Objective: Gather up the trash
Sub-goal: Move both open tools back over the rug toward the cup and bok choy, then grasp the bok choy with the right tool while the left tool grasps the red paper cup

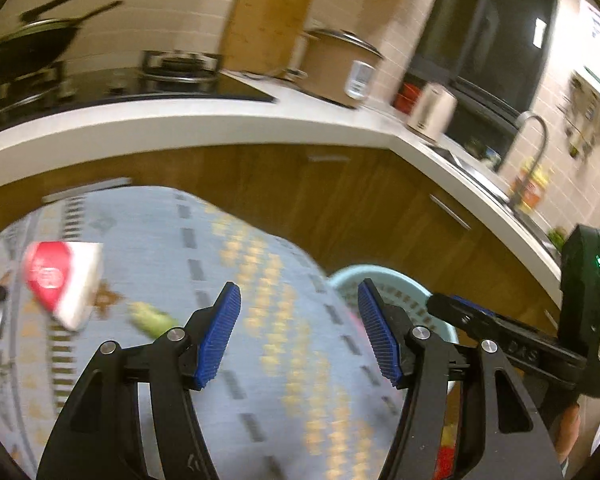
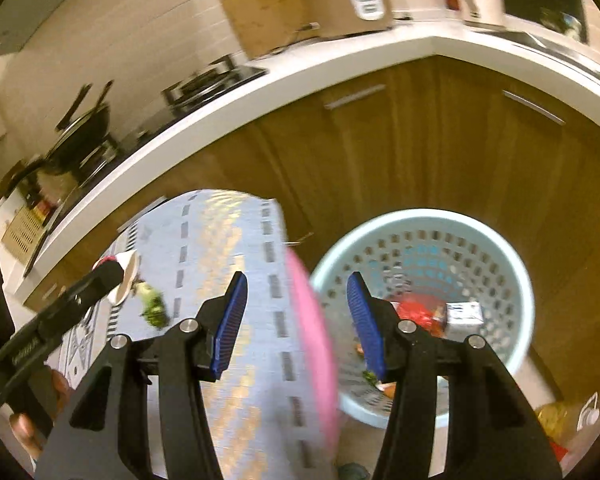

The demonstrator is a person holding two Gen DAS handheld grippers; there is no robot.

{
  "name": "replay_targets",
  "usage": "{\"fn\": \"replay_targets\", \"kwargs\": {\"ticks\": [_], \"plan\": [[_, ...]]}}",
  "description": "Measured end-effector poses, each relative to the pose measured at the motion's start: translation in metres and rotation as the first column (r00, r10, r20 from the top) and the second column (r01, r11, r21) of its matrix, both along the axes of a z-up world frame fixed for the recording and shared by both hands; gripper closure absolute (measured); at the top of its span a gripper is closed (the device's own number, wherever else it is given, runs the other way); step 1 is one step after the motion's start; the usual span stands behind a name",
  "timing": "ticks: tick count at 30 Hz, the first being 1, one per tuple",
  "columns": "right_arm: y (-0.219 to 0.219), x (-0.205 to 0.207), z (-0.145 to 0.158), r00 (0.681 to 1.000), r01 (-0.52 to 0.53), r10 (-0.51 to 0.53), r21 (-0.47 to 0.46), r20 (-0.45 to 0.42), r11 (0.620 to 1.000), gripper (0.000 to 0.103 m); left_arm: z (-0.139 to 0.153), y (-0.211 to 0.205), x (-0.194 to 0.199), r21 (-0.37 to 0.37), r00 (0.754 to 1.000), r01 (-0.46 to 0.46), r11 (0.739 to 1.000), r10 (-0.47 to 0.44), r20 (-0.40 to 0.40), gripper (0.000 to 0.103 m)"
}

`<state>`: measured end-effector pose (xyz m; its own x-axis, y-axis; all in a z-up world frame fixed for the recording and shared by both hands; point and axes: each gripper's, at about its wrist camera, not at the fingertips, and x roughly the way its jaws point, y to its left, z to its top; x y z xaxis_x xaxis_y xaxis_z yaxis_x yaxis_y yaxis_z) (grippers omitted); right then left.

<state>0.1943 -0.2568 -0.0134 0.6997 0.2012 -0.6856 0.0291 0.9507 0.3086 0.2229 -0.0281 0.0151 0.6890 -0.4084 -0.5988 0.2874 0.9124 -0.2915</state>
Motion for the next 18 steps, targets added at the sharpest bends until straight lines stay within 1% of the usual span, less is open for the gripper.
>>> {"fn": "replay_targets", "kwargs": {"ticks": [3,7,10,13,15,18], "plan": [[0.031,0.008,0.000,0.998,-0.059,0.059,-0.019,-0.002,0.998,0.055,0.001,0.038,0.003,0.019,0.996,-0.091,0.996,0.091,0.003,0.044],[0.079,0.021,-0.006,0.988,-0.153,0.153,-0.041,-0.022,0.987,0.055,-0.002,0.086,0.006,0.040,0.984,-0.179,0.983,0.179,0.006,0.044],[0.114,0.025,-0.012,0.979,-0.204,0.203,-0.091,-0.019,0.975,0.055,-0.008,0.123,0.013,0.054,0.974,-0.228,0.972,0.228,0.003,0.044],[0.143,0.031,-0.021,0.970,-0.244,0.244,-0.116,-0.018,0.963,0.055,-0.017,0.153,0.023,0.076,0.966,-0.255,0.964,0.256,-0.014,0.044],[0.157,0.034,-0.026,0.963,-0.271,0.270,-0.124,-0.022,0.955,0.055,-0.021,0.166,0.029,0.086,0.965,-0.260,0.962,0.262,-0.022,0.044],[0.182,0.044,-0.037,0.954,-0.298,0.296,-0.185,-0.043,0.936,0.055,-0.032,0.182,0.044,0.082,0.965,-0.253,0.964,0.258,-0.051,0.044]]}}
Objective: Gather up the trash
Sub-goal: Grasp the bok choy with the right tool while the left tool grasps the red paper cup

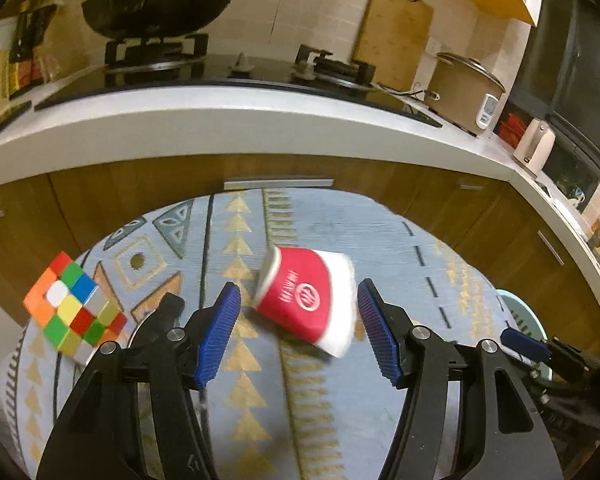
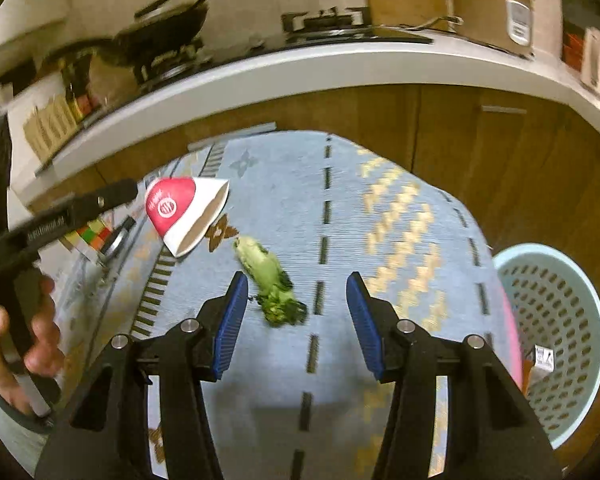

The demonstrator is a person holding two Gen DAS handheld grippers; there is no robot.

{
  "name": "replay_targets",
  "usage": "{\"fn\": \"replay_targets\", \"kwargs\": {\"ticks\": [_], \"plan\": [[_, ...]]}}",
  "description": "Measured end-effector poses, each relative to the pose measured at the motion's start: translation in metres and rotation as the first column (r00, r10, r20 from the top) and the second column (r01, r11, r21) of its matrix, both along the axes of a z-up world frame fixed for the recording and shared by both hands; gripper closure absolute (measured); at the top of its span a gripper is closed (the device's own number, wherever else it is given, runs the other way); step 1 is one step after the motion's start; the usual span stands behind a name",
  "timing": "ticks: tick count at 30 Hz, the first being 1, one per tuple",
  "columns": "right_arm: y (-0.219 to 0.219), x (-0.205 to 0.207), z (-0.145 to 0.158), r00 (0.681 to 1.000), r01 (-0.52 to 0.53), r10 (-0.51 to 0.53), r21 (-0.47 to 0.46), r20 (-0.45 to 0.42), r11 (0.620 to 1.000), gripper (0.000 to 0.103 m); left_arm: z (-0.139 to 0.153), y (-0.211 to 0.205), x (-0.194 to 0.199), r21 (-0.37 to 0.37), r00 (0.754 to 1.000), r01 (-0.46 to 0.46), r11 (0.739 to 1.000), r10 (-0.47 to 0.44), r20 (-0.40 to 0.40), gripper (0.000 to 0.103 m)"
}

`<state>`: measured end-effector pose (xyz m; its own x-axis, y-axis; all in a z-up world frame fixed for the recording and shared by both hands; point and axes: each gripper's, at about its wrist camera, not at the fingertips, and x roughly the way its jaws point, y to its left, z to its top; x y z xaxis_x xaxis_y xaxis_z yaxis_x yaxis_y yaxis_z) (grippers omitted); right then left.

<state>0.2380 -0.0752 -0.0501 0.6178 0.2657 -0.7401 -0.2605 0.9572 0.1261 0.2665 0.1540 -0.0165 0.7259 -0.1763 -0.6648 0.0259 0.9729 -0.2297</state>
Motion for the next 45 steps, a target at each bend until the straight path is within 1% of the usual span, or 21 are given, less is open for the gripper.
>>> {"fn": "replay_targets", "kwargs": {"ticks": [5,10,12,14,19,21,23,24,26,27,29,30,33,34,36,37,39,40,41,43,45], "plan": [[0.020,0.012,-0.017,1.000,-0.019,0.018,-0.082,-0.011,0.996,0.055,-0.018,0.002,0.020,-0.018,0.999,0.023,1.000,-0.023,-0.040,0.044],[0.030,0.018,-0.033,0.999,-0.030,0.026,-0.132,-0.031,0.991,0.055,-0.033,-0.004,0.031,-0.045,0.996,0.056,0.997,-0.058,-0.064,0.044],[0.032,0.017,-0.034,0.999,-0.025,0.022,-0.157,-0.024,0.987,0.064,-0.036,-0.007,0.031,-0.072,0.994,0.078,0.994,-0.083,-0.069,0.044],[0.033,0.017,-0.034,1.000,-0.026,0.023,-0.161,-0.019,0.987,0.079,-0.035,-0.011,0.025,-0.118,0.990,0.114,0.986,-0.123,-0.068,0.044],[0.017,0.011,-0.028,0.999,0.050,-0.050,-0.131,0.002,0.990,0.081,-0.032,-0.028,0.011,-0.183,0.974,0.202,0.962,-0.217,-0.061,0.044],[0.007,0.009,-0.024,0.997,0.080,-0.081,-0.104,-0.001,0.991,0.081,-0.033,-0.039,0.003,-0.228,0.959,0.254,0.940,-0.275,-0.064,0.044],[-0.005,0.008,-0.022,0.992,0.122,-0.123,-0.089,-0.002,0.989,0.081,-0.035,-0.049,-0.005,-0.245,0.944,0.297,0.923,-0.323,-0.071,0.044],[-0.009,0.008,-0.021,0.991,0.135,-0.136,-0.089,-0.001,0.987,0.081,-0.035,-0.053,-0.008,-0.242,0.939,0.311,0.919,-0.337,-0.075,0.044],[-0.015,0.007,-0.022,0.990,0.141,-0.142,-0.083,-0.004,0.986,0.081,-0.036,-0.063,-0.017,-0.194,0.932,0.332,0.923,-0.353,-0.082,0.044],[-0.017,0.007,-0.023,0.990,0.137,-0.138,-0.074,-0.008,0.988,0.081,-0.035,-0.065,-0.021,-0.162,0.936,0.328,0.931,-0.344,-0.082,0.044],[-0.017,0.007,-0.026,0.991,0.131,-0.132,-0.069,-0.009,0.989,0.081,-0.032,-0.065,-0.028,-0.081,0.955,0.279,0.957,-0.285,-0.078,0.042],[-0.016,0.007,-0.028,0.991,0.129,-0.130,-0.069,-0.011,0.989,0.081,-0.030,-0.062,-0.028,-0.058,0.962,0.258,0.964,-0.262,-0.071,0.039],[-0.015,0.006,-0.028,0.993,0.115,-0.116,-0.066,-0.012,0.991,0.081,-0.023,-0.056,-0.022,-0.002,0.983,0.177,0.984,-0.176,-0.041,0.016],[-0.015,0.006,-0.029,0.994,0.110,-0.111,-0.060,-0.016,0.992,0.081,-0.025,-0.054,-0.016,0.005,0.988,0.152,0.988,-0.152,-0.039,0.016],[-0.016,0.008,-0.030,0.994,0.107,-0.108,-0.052,-0.025,0.993,0.080,-0.030,-0.053,-0.002,-0.014,0.985,0.161,0.987,-0.161,-0.064,0.016],[-0.017,0.008,-0.030,0.994,0.104,-0.106,-0.043,-0.031,0.994,0.076,-0.033,-0.053,0.005,-0.018,0.983,0.162,0.987,-0.163,-0.080,0.016],[-0.020,0.008,-0.029,0.994,0.098,-0.099,-0.025,-0.036,0.995,0.064,-0.039,-0.054,0.015,-0.019,0.982,0.163,0.986,-0.164,-0.092,0.017],[-0.020,0.008,-0.028,0.995,0.098,-0.099,-0.020,-0.034,0.995,0.052,-0.042,-0.056,0.019,-0.019,0.984,0.155,0.988,-0.156,-0.088,0.018],[-0.021,0.007,-0.027,0.995,0.099,-0.099,-0.017,-0.024,0.995,0.048,-0.044,-0.055,0.019,-0.021,0.984,0.153,0.988,-0.155,-0.083,0.019],[-0.020,0.006,-0.025,0.996,0.089,-0.089,-0.024,-0.014,0.996,0.048,-0.047,-0.057,0.017,-0.026,0.984,0.162,0.986,-0.164,-0.074,0.031],[-0.016,0.006,-0.025,0.997,0.081,-0.082,-0.049,-0.008,0.995,0.048,-0.053,-0.061,0.018,-0.009,0.982,0.165,0.986,-0.165,-0.088,0.036]]}}
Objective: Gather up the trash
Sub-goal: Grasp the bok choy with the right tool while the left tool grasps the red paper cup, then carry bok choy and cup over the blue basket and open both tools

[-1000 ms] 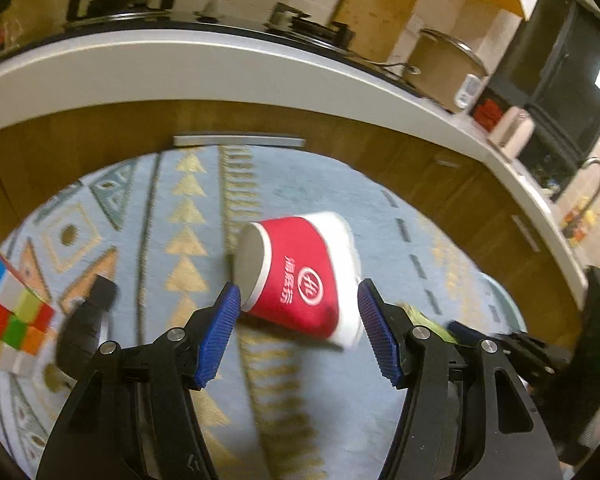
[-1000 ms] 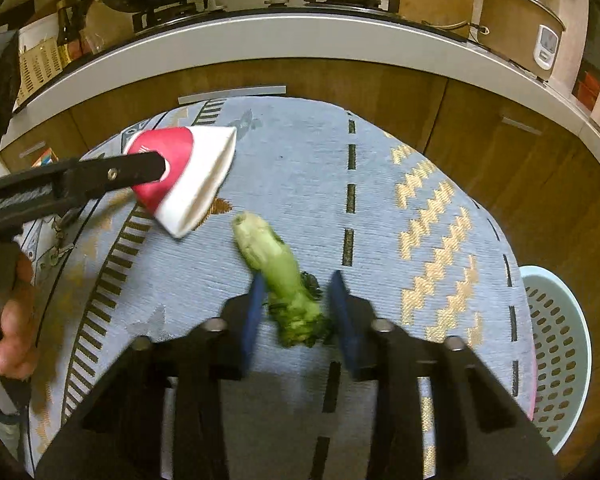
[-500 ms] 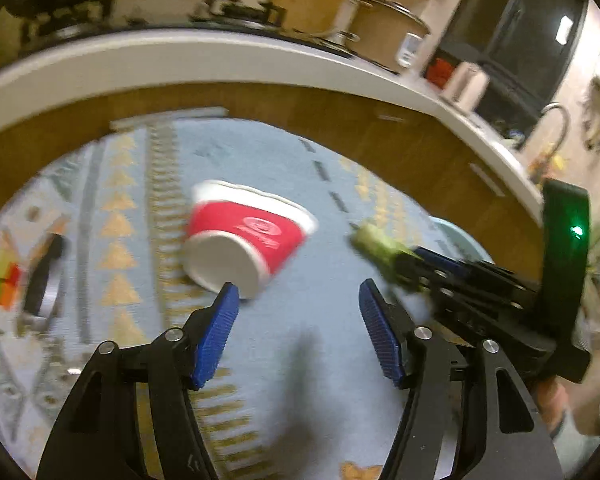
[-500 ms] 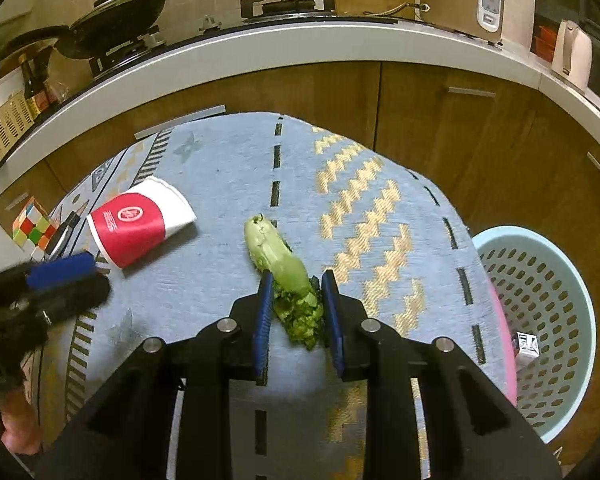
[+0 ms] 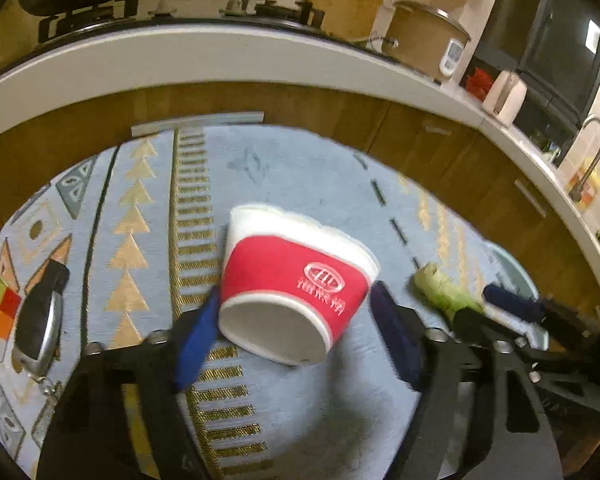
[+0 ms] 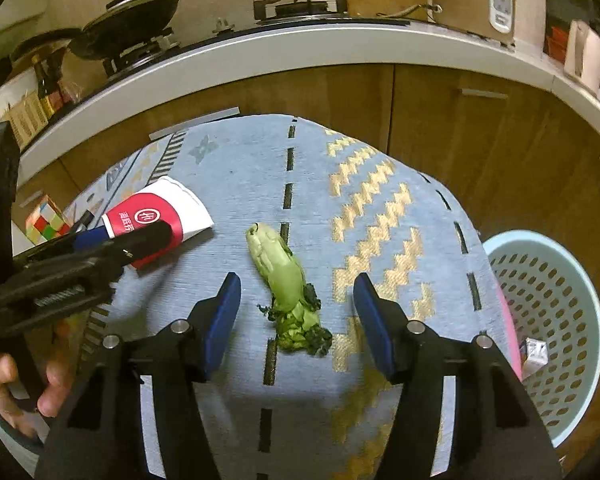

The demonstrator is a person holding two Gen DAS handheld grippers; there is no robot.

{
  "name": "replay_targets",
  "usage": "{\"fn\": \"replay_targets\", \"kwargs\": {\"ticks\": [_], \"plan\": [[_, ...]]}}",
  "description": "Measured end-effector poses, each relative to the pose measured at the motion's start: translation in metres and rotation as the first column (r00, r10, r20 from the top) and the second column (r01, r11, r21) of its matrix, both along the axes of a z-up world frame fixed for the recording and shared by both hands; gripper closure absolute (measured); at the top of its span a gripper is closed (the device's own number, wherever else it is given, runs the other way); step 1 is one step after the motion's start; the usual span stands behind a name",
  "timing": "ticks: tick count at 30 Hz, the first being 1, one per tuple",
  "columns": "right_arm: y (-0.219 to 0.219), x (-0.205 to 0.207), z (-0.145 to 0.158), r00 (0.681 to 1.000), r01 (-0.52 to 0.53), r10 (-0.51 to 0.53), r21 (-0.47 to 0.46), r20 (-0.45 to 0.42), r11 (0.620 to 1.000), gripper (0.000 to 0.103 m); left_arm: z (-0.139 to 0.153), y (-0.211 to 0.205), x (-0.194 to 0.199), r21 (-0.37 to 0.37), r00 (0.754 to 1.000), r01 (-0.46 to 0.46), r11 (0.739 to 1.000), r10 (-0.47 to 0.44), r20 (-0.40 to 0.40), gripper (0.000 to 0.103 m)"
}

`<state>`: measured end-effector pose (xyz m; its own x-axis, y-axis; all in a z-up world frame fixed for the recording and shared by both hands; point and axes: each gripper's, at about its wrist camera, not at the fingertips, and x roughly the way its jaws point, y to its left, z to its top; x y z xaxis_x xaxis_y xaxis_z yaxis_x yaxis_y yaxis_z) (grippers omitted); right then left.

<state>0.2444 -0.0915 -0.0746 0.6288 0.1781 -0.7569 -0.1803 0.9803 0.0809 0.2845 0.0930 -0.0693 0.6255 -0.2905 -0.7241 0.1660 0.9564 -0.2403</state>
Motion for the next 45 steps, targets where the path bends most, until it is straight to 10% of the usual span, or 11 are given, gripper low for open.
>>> {"fn": "replay_targets", "kwargs": {"ticks": [7,14,31,45], "plan": [[0.014,0.013,-0.009,0.999,-0.023,0.020,-0.069,-0.039,0.997,0.049,0.008,-0.004,-0.011,0.067,0.996,-0.046,0.997,0.041,0.085,0.038],[0.023,0.009,-0.009,0.998,-0.056,0.054,-0.105,-0.029,0.993,0.085,0.013,-0.005,-0.019,0.072,0.991,-0.044,0.996,0.035,0.128,0.038],[-0.084,-0.040,0.061,0.981,0.145,-0.141,-0.019,0.135,0.989,0.086,0.086,-0.101,-0.067,0.065,0.956,0.124,0.990,-0.137,0.259,0.038],[-0.203,-0.069,0.053,0.932,0.344,-0.346,0.032,0.107,0.938,0.086,0.068,-0.229,-0.070,0.084,0.931,0.306,0.948,-0.317,0.182,0.038]]}}
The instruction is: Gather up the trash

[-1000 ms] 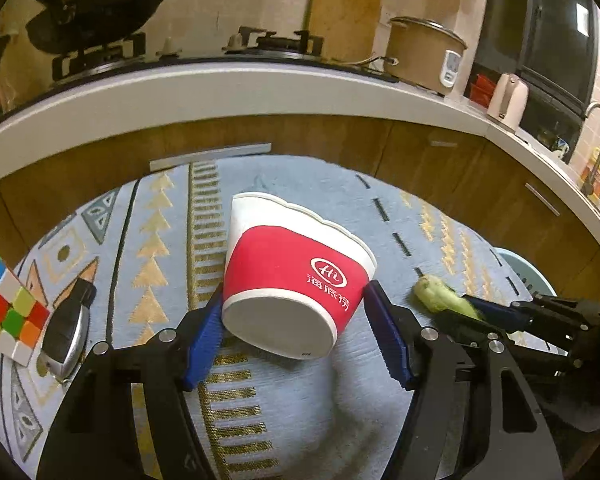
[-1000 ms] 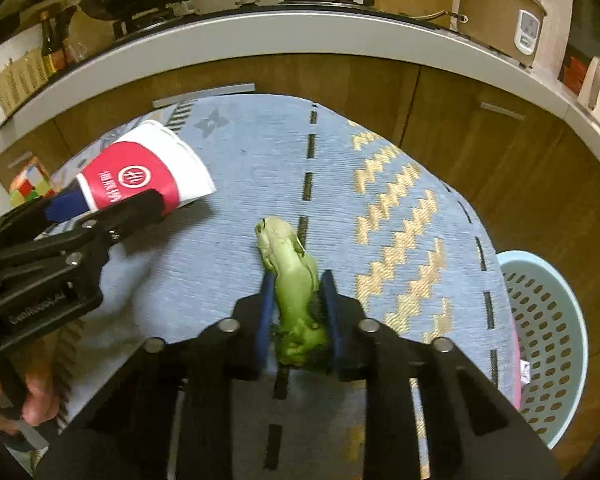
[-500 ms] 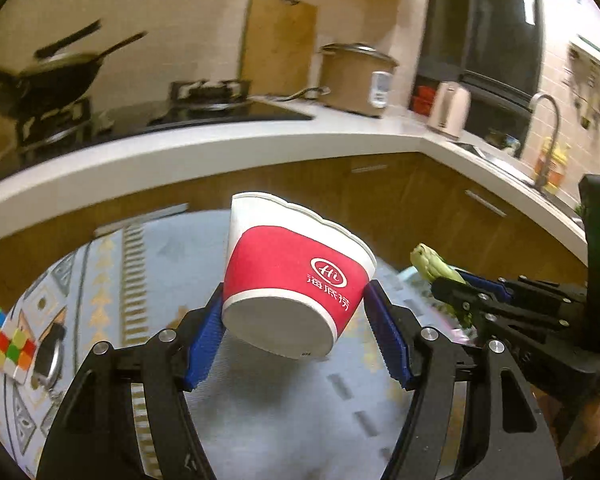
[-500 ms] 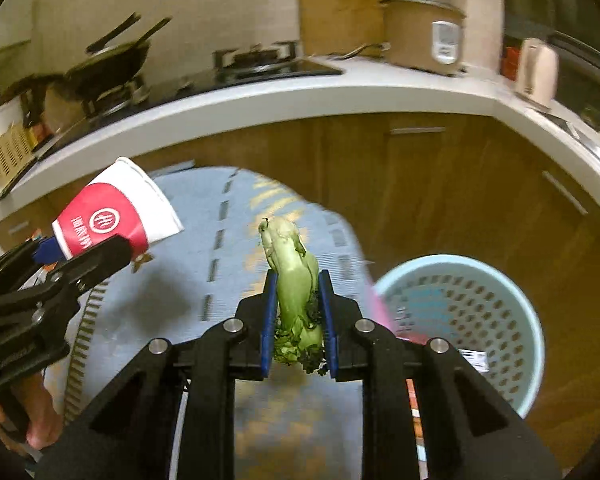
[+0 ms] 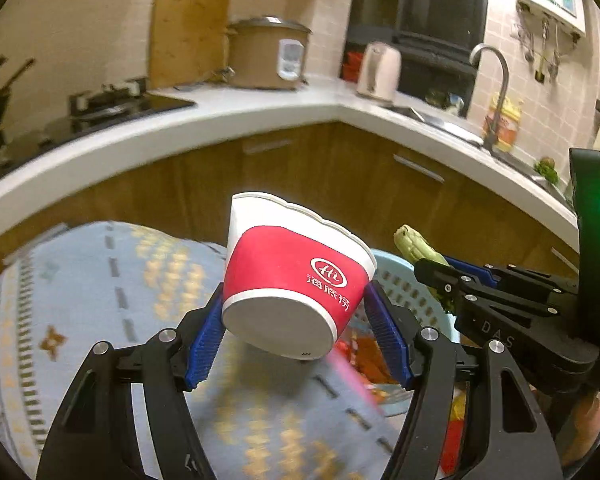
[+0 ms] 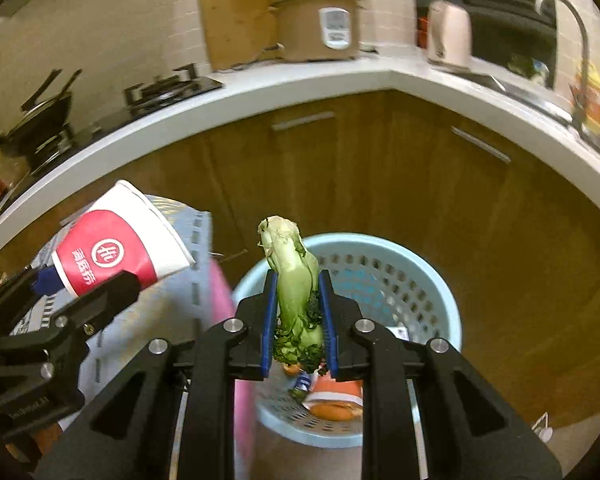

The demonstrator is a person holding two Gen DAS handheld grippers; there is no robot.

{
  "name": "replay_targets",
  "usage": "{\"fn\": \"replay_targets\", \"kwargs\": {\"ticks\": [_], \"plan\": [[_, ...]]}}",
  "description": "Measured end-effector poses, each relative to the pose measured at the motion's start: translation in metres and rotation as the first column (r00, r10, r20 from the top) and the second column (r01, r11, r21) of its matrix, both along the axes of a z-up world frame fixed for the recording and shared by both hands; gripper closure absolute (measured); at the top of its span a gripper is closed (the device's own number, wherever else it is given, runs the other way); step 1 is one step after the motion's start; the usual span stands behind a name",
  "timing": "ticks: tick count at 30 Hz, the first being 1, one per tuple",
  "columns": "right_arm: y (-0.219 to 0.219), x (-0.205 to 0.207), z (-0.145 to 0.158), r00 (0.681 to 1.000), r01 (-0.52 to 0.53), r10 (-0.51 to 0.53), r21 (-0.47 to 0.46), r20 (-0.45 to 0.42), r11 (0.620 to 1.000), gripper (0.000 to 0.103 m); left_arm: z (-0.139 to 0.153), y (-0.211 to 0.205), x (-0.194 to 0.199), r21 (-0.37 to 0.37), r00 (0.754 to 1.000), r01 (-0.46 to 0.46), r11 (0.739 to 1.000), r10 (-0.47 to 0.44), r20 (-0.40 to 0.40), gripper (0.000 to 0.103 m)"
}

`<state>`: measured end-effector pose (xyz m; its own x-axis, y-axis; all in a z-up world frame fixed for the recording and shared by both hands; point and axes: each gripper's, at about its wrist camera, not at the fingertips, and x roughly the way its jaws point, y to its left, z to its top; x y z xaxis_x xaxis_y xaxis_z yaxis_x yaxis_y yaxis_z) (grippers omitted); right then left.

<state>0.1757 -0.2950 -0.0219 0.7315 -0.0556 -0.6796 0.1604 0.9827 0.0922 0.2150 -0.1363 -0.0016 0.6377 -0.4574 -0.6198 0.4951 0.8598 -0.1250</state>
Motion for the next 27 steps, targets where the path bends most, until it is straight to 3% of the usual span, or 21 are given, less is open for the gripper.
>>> {"fn": "replay_targets", "kwargs": {"ticks": [5,13,17,21,27], "plan": [[-0.037,0.001,-0.026,0.995,0.073,-0.070,0.047,-0.072,0.996,0.086,-0.023,-0.033,0.010,0.023,0.997,0.033,0.999,-0.032,-0.065,0.038],[-0.076,0.016,-0.075,0.957,0.178,-0.149,0.099,-0.248,0.979,0.086,-0.050,-0.065,0.016,0.069,0.991,0.061,0.996,-0.053,-0.124,0.037],[-0.083,0.016,-0.084,0.956,0.183,-0.140,0.151,-0.256,0.971,0.085,-0.053,-0.067,0.019,0.066,0.989,0.057,0.996,-0.048,-0.137,0.036],[-0.083,0.014,-0.084,0.957,0.182,-0.138,0.158,-0.256,0.970,0.084,-0.051,-0.061,0.019,0.051,0.991,0.031,0.998,-0.024,-0.133,0.024],[-0.083,0.006,-0.072,0.966,0.173,-0.136,0.165,-0.218,0.971,0.074,-0.042,-0.047,0.012,0.026,0.993,0.009,1.000,-0.006,-0.122,0.024]]}}
